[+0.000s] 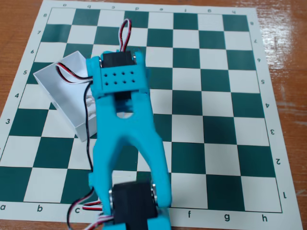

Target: Grab the toy horse and put it in the box.

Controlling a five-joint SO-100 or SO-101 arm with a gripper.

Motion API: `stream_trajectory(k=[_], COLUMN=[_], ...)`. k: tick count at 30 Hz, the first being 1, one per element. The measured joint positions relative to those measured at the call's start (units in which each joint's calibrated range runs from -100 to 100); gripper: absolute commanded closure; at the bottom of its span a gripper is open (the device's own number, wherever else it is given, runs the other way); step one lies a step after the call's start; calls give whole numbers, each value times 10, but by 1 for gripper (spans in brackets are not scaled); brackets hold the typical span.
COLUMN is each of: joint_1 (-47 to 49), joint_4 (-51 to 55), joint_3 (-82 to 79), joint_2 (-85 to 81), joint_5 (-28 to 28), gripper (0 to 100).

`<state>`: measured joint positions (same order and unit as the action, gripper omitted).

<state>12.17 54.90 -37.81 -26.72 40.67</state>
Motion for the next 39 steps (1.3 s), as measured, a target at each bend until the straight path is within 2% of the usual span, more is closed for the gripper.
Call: stream_trajectory(k=[19, 29, 39], joint_1=[-131, -140, -118], joint_4=[10, 77, 186], joint_3=[-505, -611, -618], joint_2=[-534, -660, -724], joint_5=[17, 18, 20], gripper=[100, 100, 100])
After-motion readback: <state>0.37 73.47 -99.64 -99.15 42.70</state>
